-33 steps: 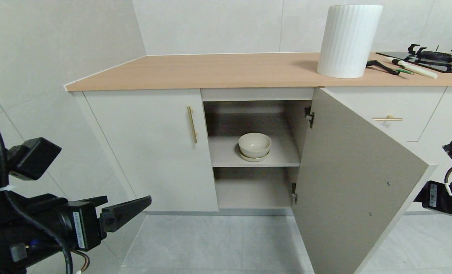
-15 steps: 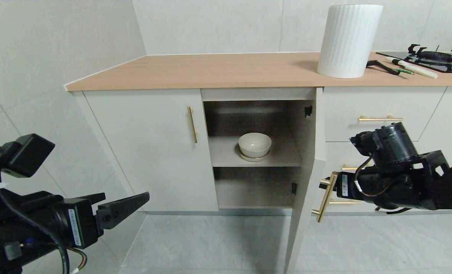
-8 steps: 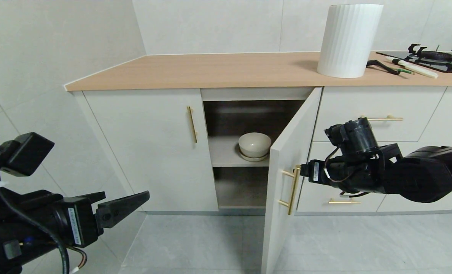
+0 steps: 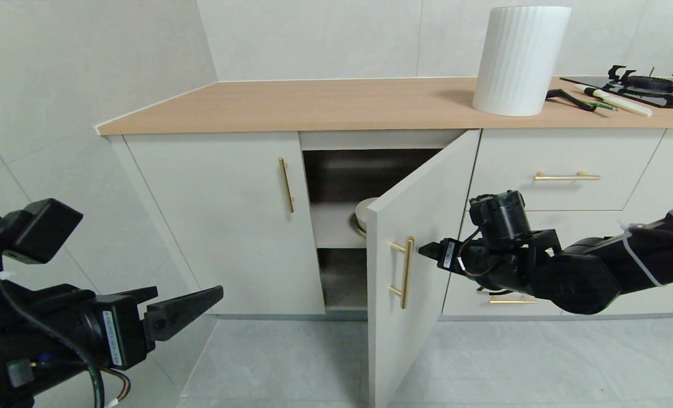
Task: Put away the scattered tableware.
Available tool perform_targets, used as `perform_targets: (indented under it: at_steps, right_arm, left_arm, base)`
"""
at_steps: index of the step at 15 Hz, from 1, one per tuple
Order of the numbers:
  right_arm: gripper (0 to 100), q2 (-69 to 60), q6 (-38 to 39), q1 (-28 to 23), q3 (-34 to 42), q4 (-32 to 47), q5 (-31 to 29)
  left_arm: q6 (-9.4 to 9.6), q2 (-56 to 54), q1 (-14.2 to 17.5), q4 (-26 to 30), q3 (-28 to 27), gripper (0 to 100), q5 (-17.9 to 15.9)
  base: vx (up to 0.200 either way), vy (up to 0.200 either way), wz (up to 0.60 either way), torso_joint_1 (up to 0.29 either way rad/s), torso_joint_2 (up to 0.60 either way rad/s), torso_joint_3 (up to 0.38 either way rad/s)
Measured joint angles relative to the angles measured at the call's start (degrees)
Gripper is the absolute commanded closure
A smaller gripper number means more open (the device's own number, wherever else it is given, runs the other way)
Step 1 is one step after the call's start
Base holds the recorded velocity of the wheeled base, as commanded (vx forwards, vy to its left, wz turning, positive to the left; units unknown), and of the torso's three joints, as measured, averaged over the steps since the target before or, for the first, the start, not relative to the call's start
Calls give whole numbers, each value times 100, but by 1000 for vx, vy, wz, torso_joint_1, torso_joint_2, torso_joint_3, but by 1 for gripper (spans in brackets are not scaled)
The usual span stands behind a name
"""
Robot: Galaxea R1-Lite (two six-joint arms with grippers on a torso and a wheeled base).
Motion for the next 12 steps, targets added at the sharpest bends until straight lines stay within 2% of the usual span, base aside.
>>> perform_targets:
  at_steps: [4,11,12]
  right_arm:
    - [0,210,200,30,-13,-330,-2]
    - [0,405,285,118,-17,-601,-18]
    - [0,433,288,137,-20,-690,-18]
  left_arm:
    - [0,9,0,7,16,0,5]
    - [15,11,0,24,33,0,-4]
    - [20,17,2,30,35,0,-4]
  base:
    - [0,0,0,0,0,0]
    - [200,0,0,1,1,0]
    - [0,0,0,0,0,0]
